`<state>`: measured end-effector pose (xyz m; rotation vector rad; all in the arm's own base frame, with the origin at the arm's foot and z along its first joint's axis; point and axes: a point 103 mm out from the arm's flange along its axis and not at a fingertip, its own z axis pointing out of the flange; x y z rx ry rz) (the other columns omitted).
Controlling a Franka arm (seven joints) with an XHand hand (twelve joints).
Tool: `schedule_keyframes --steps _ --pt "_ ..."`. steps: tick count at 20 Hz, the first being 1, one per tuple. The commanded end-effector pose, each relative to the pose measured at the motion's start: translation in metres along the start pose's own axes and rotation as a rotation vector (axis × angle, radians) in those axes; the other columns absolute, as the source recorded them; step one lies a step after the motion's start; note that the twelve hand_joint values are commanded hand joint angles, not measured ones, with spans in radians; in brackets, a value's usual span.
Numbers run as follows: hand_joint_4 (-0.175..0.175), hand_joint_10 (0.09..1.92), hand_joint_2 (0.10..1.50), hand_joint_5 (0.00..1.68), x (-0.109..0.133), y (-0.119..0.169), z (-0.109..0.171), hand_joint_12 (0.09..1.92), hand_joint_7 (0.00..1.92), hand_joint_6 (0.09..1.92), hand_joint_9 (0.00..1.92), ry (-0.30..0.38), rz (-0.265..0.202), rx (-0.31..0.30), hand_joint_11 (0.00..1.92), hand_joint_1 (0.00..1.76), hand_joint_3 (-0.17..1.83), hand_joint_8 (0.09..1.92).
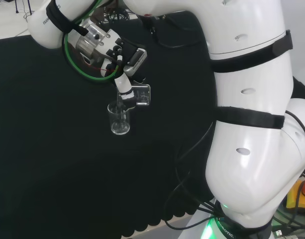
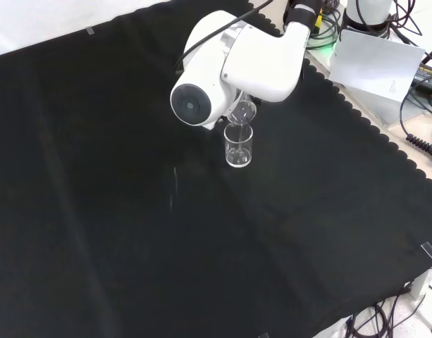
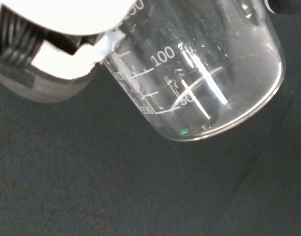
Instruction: Pour the water from the handheld beaker into the one on the table.
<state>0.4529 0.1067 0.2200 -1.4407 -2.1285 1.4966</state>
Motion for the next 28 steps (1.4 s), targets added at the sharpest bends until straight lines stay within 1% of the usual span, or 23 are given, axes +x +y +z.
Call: schedule_keyframes --steps 1,12,21,22,28 --pt "-0.175 0.09 0.59 1.46 0.0023 -0.0021 -0.0026 0.55 1.54 0.27 1.81 -0.010 0.005 -0.001 1.48 1.33 0.65 0.20" --pt "-0.175 0.09 0.59 1.46 0.0078 -0.0026 -0.0073 0.54 1.54 0.27 1.81 -0.056 0.021 0.027 1.47 1.33 0.66 0.21" --pt "-0.175 0.09 0.59 1.47 0.0087 -0.0032 -0.0087 0.54 1.54 0.27 1.81 -0.061 0.020 0.036 1.47 1.33 0.66 0.21" --pt "-0.175 0.09 0.59 1.47 0.0061 -0.0024 -0.0057 0.54 1.54 0.27 1.81 -0.057 0.016 0.037 1.47 1.33 0.66 0.21" --pt "-0.175 0.09 0.59 1.47 0.0100 -0.0038 -0.0083 0.54 1.54 0.27 1.81 -0.089 0.037 0.053 1.47 1.33 0.66 0.21"
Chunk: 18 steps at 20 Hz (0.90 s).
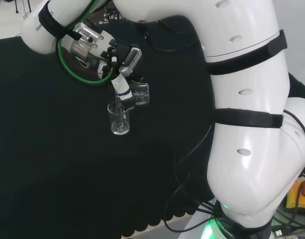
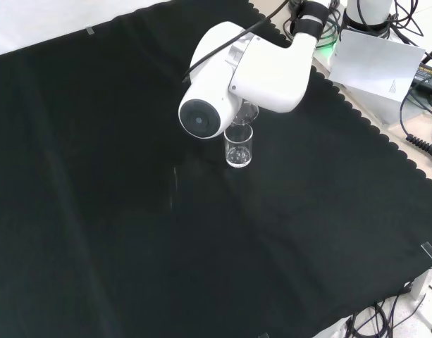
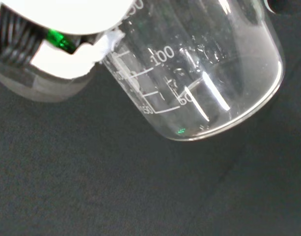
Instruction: Pour the water from the handheld beaker into the one on the table.
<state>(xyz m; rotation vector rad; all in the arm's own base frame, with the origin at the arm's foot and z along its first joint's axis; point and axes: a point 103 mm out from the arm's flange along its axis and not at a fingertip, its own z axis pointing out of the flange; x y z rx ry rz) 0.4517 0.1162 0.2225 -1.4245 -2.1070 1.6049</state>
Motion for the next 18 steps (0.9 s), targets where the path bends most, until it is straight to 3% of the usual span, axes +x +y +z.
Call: schedule_keyframes --steps 1,18 --pt "-0.175 0.09 0.59 1.47 0.0025 -0.0019 -0.0017 0.54 1.54 0.27 1.81 -0.023 0.016 0.009 1.47 1.33 0.66 0.21" --pt "-0.175 0.09 0.58 1.47 -0.0004 -0.0051 -0.0032 0.54 1.54 0.27 1.81 -0.032 0.034 0.034 1.47 1.33 0.67 0.21"
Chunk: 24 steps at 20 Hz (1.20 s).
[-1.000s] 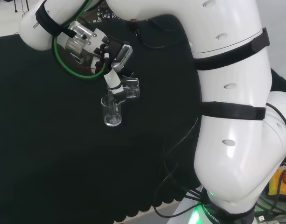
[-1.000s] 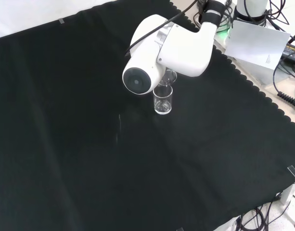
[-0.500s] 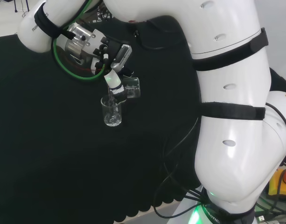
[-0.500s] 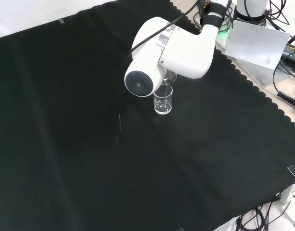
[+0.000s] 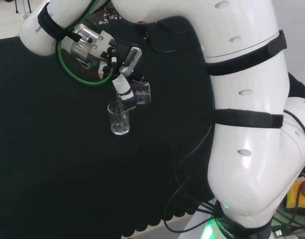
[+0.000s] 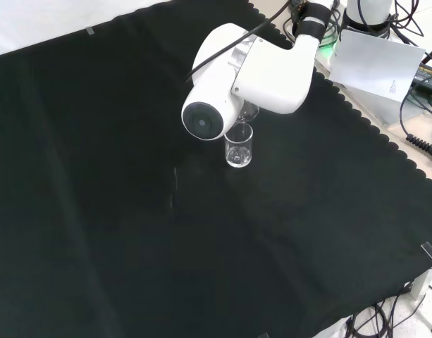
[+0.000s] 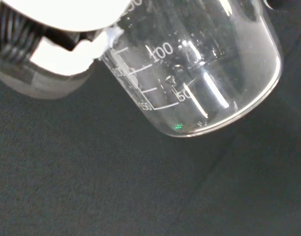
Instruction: Pour the water from the handheld beaker into the one on the table.
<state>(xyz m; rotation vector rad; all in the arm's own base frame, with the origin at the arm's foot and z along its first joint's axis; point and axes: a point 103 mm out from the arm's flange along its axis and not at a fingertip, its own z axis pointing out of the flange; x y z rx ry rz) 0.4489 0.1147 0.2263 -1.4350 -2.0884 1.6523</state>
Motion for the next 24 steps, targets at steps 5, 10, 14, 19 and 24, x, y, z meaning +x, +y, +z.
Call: schedule_keyframes --steps 5,10,14,19,24 --pt "-0.175 0.09 0.58 1.47 0.0005 -0.0023 -0.0054 0.54 1.54 0.27 1.81 -0.006 0.016 0.014 1.47 1.33 0.67 0.21" --pt "-0.175 0.09 0.58 1.47 -0.0001 -0.0032 -0.0060 0.54 1.54 0.27 1.81 -0.003 0.018 0.015 1.47 1.33 0.67 0.21" --pt "-0.175 0.09 0.58 1.47 0.0004 -0.0034 -0.0075 0.53 1.54 0.27 1.81 -0.005 0.018 0.023 1.47 1.33 0.67 0.21" --pt "-0.175 0.09 0.58 1.47 0.0017 -0.0045 -0.0089 0.53 1.54 0.27 1.81 -0.007 0.016 0.021 1.47 1.33 0.67 0.21" --pt "-0.175 0.09 0.58 1.47 0.0017 -0.0043 -0.0087 0.53 1.54 0.27 1.81 -0.012 0.021 -0.001 1.47 1.33 0.67 0.21"
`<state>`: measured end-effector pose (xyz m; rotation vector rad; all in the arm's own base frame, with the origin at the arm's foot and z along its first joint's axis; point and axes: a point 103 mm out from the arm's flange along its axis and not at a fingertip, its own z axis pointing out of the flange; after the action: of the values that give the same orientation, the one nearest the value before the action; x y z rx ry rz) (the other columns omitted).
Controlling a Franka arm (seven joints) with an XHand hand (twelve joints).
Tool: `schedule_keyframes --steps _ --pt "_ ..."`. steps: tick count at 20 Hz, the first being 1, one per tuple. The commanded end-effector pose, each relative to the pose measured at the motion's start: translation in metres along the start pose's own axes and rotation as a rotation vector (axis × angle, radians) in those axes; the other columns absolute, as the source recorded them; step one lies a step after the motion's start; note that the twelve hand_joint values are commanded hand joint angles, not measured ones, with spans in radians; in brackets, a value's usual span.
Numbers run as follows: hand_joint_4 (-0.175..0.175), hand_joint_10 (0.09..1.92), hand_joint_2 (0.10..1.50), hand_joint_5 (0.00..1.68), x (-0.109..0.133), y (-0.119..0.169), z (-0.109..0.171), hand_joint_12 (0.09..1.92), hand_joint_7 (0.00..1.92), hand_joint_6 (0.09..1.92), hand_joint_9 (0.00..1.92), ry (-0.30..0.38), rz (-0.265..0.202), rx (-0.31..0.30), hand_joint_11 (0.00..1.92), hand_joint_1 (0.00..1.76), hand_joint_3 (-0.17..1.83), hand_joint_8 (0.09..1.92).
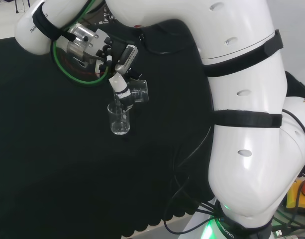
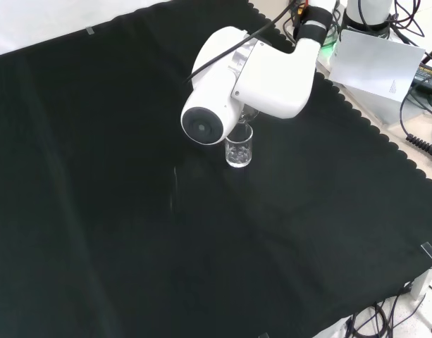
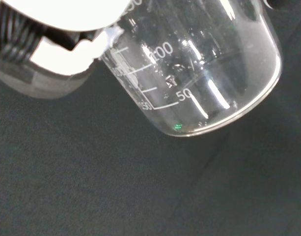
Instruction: Pour the water from the handheld beaker into the one on the table.
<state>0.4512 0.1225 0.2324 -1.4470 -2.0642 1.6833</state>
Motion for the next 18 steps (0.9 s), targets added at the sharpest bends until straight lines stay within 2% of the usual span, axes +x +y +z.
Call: schedule_keyframes --steps 1,18 --pt "-0.175 0.09 0.58 1.47 0.0002 -0.0008 0.0004 0.53 1.54 0.27 1.81 -0.005 0.006 -0.028 1.47 1.33 0.67 0.21" --pt "-0.175 0.09 0.58 1.47 0.0047 0.0010 0.0034 0.53 1.54 0.28 1.81 -0.011 -0.007 -0.024 1.47 1.33 0.67 0.21"
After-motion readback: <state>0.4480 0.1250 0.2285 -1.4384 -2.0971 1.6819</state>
